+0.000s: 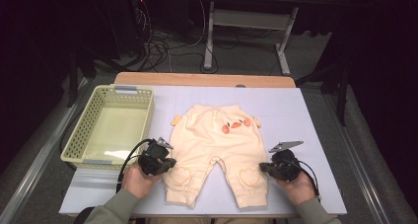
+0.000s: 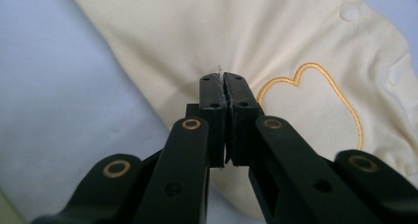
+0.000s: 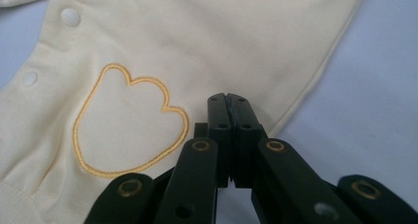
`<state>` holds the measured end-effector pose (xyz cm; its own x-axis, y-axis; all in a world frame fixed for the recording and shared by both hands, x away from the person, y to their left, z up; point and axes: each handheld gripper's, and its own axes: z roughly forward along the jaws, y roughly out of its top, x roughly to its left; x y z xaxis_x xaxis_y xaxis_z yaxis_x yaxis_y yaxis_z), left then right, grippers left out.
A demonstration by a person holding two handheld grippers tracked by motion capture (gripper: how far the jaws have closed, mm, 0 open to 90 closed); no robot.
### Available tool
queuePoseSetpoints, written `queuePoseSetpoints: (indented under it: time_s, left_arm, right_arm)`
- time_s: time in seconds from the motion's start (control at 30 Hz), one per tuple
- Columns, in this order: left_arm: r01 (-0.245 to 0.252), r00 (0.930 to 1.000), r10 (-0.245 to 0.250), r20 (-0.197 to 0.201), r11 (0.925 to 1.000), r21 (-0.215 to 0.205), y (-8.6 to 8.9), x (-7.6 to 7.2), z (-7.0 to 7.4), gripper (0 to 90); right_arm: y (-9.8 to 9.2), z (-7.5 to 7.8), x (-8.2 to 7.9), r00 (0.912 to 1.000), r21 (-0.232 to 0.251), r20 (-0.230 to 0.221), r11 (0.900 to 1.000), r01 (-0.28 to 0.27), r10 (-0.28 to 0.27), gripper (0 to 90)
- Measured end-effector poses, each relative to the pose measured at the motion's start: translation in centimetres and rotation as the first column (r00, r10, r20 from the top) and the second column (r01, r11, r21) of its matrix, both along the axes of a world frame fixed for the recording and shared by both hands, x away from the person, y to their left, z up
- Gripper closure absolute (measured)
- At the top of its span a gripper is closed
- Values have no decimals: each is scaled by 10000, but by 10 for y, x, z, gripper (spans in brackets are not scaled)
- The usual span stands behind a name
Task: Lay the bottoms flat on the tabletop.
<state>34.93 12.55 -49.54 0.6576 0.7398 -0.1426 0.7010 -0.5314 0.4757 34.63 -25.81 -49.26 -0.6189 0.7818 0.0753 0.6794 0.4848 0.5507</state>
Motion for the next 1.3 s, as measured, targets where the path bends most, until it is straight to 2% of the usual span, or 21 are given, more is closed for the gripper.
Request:
queuePoseSetpoints:
  time_s: [0.17, 0.23, 0.4, 0.6, 0.67, 0.77, 0.8, 0.97, 1.1, 1.23, 1.3]
  left_arm:
    - [59, 10000, -59, 2, 10000, 60, 2, -2, 2, 853]
    - [86, 9999, -87, 106, 9999, 62, 5, -4, 3, 845]
    - [98, 9998, -97, 164, 9999, -28, 13, -8, 5, 678]
    - [-4, 9997, 10, 247, 9996, -269, 26, -15, 7, 592]
    - [45, 9995, -30, 311, 9987, -498, 28, -16, 8, 585]
    - [58, 9984, -15, 568, 9972, -741, 29, -16, 8, 572]
    - [40, 9985, 5, 541, 9966, -824, 30, -16, 8, 559]
    - [-64, 9971, 173, 748, 9896, -1438, 33, -17, 11, 542]
    - [6, 9950, 159, 990, 9865, -1640, 33, -22, 13, 541]
    - [-41, 9949, 224, 982, 9832, -1824, 34, -22, 14, 531]
    - [-112, 9950, 312, 944, 9786, -2053, 35, -23, 15, 516]
  right_arm:
    - [1, 0, -1, 10000, -83, 49, 9999, -58, 59, 890]
    - [1, 1, -2, 9999, -126, 68, 9999, -80, 81, 838]
    - [3, 1, -4, 9999, -114, 64, 9998, -132, 133, 703]
    - [9, 0, -8, 9996, -116, 89, 9996, -254, 255, 622]
    - [11, 1, -9, 9997, -63, 134, 9998, -214, 215, 601]
    - [11, 3, -12, 9992, 331, 360, 9993, -172, 160, 571]
    - [11, 5, -14, 9988, 456, 492, 9989, -93, 71, 560]
    - [7, 12, -24, 9909, 1322, 1334, 9912, -28, -150, 512]
    - [6, 13, -26, 9851, 1554, 1699, 9878, -8, -259, 500]
    - [7, 13, -28, 9809, 1677, 1890, 9858, 126, -447, 501]
    - [8, 13, -28, 9795, 1763, 1951, 9842, 158, -506, 501]
